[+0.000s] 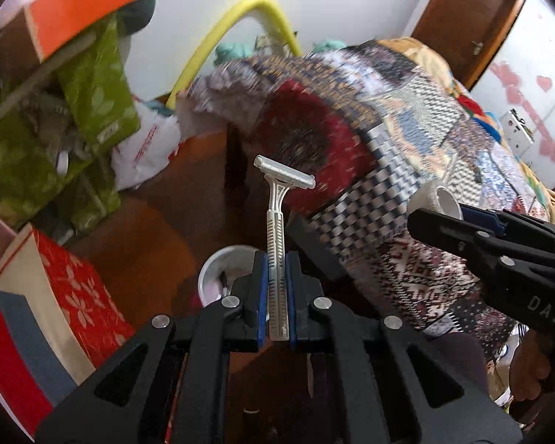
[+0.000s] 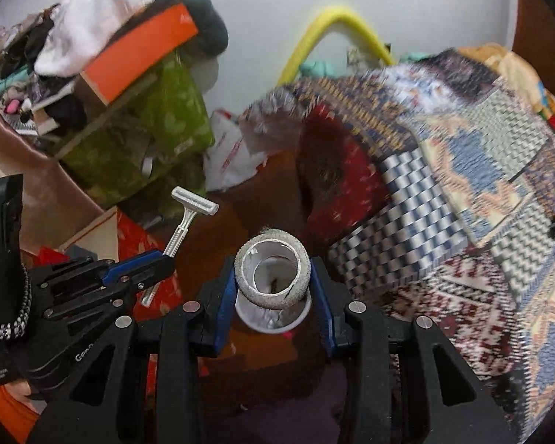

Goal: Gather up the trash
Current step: 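Carry the tape roll in the right gripper while the left gripper carries the razor toward the bin, then open the right gripper over the white bin while the left gripper opens to drop the razor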

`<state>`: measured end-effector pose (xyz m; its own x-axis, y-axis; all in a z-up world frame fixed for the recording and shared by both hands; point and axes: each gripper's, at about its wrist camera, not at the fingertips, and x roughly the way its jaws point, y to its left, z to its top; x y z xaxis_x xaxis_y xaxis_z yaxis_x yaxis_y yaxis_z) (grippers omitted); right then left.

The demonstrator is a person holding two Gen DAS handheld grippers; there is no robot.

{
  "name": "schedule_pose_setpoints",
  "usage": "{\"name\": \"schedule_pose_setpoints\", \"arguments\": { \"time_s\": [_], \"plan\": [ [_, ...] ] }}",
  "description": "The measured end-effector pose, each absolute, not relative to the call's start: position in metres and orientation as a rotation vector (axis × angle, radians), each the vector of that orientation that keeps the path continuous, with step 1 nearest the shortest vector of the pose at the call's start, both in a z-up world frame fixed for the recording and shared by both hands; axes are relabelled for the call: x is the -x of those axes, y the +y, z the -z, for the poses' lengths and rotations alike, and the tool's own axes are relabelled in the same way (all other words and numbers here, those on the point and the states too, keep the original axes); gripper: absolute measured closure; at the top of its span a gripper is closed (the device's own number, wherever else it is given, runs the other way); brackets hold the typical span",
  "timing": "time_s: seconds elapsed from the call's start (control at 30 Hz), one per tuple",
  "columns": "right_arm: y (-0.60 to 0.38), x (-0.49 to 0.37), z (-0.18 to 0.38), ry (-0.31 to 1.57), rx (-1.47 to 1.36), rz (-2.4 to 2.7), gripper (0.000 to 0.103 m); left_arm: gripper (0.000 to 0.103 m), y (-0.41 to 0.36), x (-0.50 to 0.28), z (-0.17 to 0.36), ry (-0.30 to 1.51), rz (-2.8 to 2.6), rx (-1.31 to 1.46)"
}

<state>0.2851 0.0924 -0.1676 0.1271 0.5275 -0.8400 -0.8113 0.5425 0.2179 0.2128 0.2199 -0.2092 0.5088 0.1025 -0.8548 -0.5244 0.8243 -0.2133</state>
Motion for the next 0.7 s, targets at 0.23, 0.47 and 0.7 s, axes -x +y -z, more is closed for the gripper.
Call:
{"name": "schedule_pose_setpoints", "arguments": {
  "time_s": [0.23, 0.47, 0.7],
  "plan": [
    [0.129, -0.289, 0.218, 1.174, 0.384, -1.014, 0.068, 0.095, 0.24, -0.216, 0.268, 1.076, -0.407, 0.561],
    [0.159, -0.294, 0.255, 1.242, 0.434, -1.035, 0.068, 0.095, 0.257, -0.222, 0.325, 1.19, -0.434, 0.607],
    [0.185, -0.297, 0.273, 1.286, 0.474, -1.083, 0.067, 0.095, 0.275, -0.224, 0.348, 1.222, -0.457, 0.689]
  ]
}}
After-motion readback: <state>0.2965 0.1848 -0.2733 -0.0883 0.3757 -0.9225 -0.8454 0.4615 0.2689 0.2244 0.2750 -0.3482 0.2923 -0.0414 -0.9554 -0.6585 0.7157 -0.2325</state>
